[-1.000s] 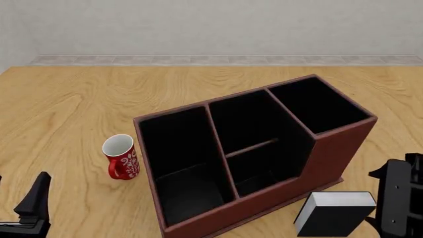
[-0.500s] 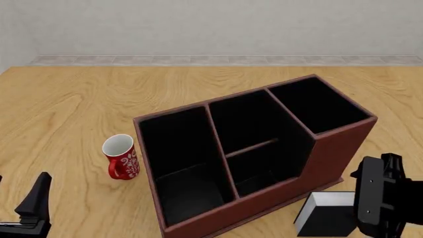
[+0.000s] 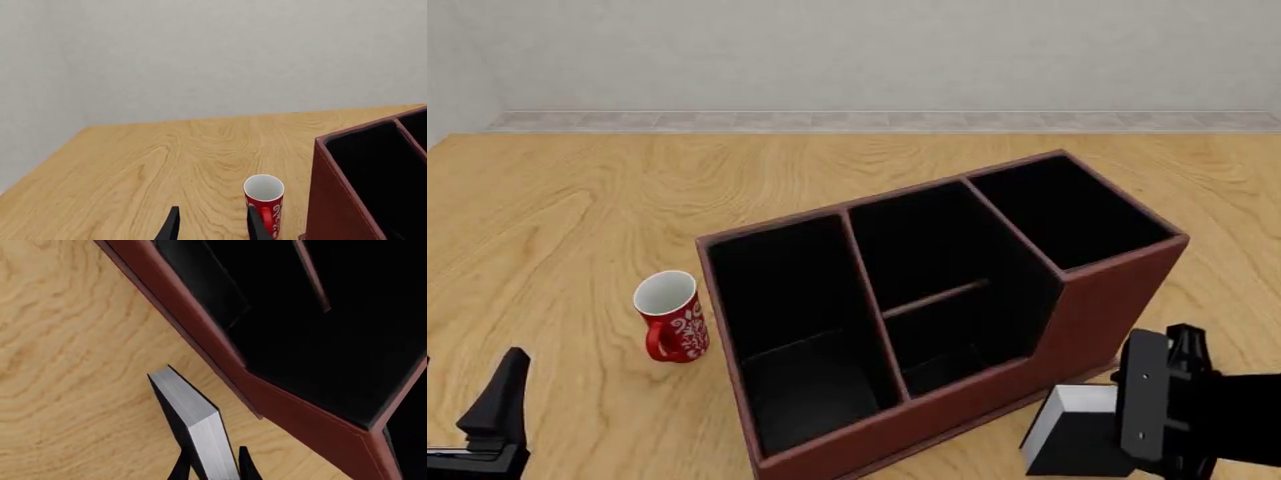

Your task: Pick up the book and place it in the right compartment of the caddy.

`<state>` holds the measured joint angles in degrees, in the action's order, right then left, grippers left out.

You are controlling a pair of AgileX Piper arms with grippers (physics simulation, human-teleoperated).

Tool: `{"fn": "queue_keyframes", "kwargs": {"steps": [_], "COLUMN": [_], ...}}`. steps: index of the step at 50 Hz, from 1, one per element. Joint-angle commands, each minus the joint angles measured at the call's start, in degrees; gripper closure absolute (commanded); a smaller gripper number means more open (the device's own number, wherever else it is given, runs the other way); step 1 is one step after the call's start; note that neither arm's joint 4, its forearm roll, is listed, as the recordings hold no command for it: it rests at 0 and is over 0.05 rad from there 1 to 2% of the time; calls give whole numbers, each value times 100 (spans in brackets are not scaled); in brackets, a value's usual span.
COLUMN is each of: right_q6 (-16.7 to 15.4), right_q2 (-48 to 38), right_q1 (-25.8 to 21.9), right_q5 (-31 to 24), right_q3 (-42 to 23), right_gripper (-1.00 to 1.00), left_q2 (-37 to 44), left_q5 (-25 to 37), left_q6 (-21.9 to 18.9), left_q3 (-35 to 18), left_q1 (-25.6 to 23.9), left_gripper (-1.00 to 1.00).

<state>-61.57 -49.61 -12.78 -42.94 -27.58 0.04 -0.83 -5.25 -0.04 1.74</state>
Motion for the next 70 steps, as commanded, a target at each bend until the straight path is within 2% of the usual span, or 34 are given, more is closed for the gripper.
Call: {"fn": "queue_keyframes", "kwargs": {"steps": [1,7,13,15,16,18,19,21,22,23,26,30,32,33,34,35,36,37,38,41,42,44,45,49,58,61,62,70], "right_q6": [465,527,837,1170,1171,1452,1419,1819,1827,2023,2132,2553,3089,3003,3082,3483,3607,3592,3898,3925,4121,4262,4497,4837,5307,5275,5177,5247], "right_q2": [-125,-72,-60,-99,-99,-136,-85,-131,-97,-132,-102,-99,-174,-116,-110,-173,-152,-118,-156,-110,-131,-110,-131,-96,-25,10,36,115], "right_q1": [-199,-248,-549,-885,-886,-1117,-1092,-1486,-1461,-1617,-1709,-2060,-2512,-2432,-2452,-2789,-2933,-2866,-3122,-3131,-3273,-3380,-3577,-3829,-4116,-4074,-3989,-4011], "right_q5": [-97,-236,-465,-566,-567,-662,-690,-822,-839,-891,-962,-1114,-1229,-1262,-1297,-1351,-1396,-1415,-1466,-1536,-1571,-1625,-1656,-1760,-1875,-1963,-2002,-2299], "right_q3": [4,-48,-180,-303,-304,-387,-372,-475,-491,-551,-567,-640,-753,-723,-754,-831,-855,-891,-957,-959,-987,-1021,-1068,-1149,-1187,-1251,-1285,-1539], "right_gripper": [100,100,100,100,100,100,100,100,100,100,100,100,100,100,100,100,100,100,100,100,100,100,100,100,100,100,100,100], "left_q2": [0,-2,-1,-1,-1,-2,-2,-2,-2,-2,-2,-1,-1,0,-1,0,0,0,0,1,1,1,2,2,1,1,1,1], "left_q5": [25,45,54,49,49,57,61,74,81,79,82,79,71,76,73,73,76,71,67,63,60,56,59,58,59,62,63,72], "left_q6": [17,29,41,41,41,48,36,56,49,44,53,62,65,69,53,68,67,55,69,62,71,62,72,64,56,63,58,71], "left_q3": [2,3,3,3,3,3,3,3,3,3,3,1,0,0,0,-1,-1,-2,-3,-6,-8,-10,-13,-19,-20,-29,-32,-29], "left_q1": [10,22,29,35,35,36,30,36,35,39,34,28,24,29,20,28,22,16,26,9,15,2,5,-12,-13,-5,-13,-9], "left_gripper": [-100,-100,-100,-100,-100,-100,-100,-100,-100,-100,-100,-100,-100,-100,-100,-100,-100,-100,-100,-100,-100,-100,-100,-100,-100,-100,-100,-100]}}
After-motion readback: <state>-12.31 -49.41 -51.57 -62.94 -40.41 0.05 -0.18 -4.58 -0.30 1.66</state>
